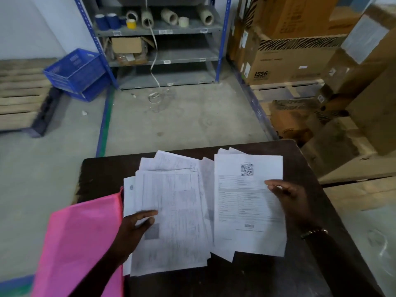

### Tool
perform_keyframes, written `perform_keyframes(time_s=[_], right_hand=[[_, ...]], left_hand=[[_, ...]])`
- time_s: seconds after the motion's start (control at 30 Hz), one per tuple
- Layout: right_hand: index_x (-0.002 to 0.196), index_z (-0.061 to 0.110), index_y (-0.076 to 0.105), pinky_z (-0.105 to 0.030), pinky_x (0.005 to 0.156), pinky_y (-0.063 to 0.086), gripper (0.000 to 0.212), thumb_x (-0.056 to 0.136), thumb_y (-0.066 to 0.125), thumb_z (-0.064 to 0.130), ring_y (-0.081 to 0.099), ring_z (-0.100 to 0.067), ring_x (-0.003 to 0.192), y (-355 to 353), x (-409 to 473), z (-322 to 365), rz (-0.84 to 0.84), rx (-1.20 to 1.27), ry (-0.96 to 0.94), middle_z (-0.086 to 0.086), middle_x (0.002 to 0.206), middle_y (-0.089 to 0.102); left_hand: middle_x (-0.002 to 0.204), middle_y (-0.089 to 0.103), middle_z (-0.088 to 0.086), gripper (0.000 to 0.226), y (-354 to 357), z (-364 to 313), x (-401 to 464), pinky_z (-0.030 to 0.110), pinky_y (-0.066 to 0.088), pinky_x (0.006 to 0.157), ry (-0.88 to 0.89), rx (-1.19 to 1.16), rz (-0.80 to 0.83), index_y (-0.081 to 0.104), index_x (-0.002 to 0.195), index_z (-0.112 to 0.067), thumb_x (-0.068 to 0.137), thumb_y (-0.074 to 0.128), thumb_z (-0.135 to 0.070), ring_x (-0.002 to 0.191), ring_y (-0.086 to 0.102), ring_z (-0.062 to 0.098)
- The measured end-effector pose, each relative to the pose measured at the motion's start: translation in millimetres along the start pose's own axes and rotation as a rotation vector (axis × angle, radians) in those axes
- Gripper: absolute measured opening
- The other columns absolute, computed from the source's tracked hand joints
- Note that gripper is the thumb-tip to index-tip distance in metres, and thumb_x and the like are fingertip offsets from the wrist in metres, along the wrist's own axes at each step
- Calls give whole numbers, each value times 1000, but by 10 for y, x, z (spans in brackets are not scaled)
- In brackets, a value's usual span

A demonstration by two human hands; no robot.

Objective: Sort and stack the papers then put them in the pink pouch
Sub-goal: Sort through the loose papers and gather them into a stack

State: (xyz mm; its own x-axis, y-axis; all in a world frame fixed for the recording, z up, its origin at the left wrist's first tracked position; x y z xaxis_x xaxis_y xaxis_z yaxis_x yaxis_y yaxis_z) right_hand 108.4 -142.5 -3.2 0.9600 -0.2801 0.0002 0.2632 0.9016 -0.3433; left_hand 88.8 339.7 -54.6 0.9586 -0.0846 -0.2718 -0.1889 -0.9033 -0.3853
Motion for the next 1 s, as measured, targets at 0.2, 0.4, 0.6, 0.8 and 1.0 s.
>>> perform_keyframes(time_s=[0.2,0.4,0.6,0.8,1.0], right_hand=[[99,7,77,-17,86,60,16,83,74,11,75,-9,94,156,-108,278,47,207,3,11,97,82],[96,-2,82,-12,84,54,16,89,73,-13,74,3,90,1099,-268,20,204,94,-12,14,94,83],[97,5,84,-15,89,54,17,92,74,-8,76,-3,96,1782,-190,-16,242,47,-67,3,98,83],[99,7,83,-16,90,55,18,92,74,-6,75,-1,97,2214,-235,120,337,18,-104,2,100,82],[101,18,85,-29,84,63,18,91,79,4,77,-6,89,2026,-203,116,312,12,11,14,94,82]], left_hand=[[132,67,-18,27,-21,-33,-43,21,49,104,-2,-33,50,70,124,-31,98,63,-27,124,58,-8],[148,47,-31,52,10,-46,-76,23,34,111,-8,-93,35,50,146,-35,96,63,-37,140,37,-13],[147,48,-33,56,17,-45,-91,19,31,112,34,-62,58,50,146,-34,94,70,-30,140,37,-13],[129,66,-26,40,55,-1,-131,21,48,101,-13,-158,-15,71,122,-30,84,80,-21,123,59,-6],[115,69,-36,31,66,65,-97,3,48,88,-7,-133,-87,75,112,-22,86,77,-5,112,61,-15]])
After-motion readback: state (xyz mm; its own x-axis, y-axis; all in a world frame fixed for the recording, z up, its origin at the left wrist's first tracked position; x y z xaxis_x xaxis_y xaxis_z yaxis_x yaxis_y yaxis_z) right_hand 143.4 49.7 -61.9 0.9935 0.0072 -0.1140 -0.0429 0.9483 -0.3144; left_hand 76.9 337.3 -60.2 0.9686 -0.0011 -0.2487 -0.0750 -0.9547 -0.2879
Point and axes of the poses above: each hand's wrist, its own x-axis towards the middle knuckle, its own y-axis out of the palm, z = x × y, the point moved 3 cm from there along x, towards the middle knuckle
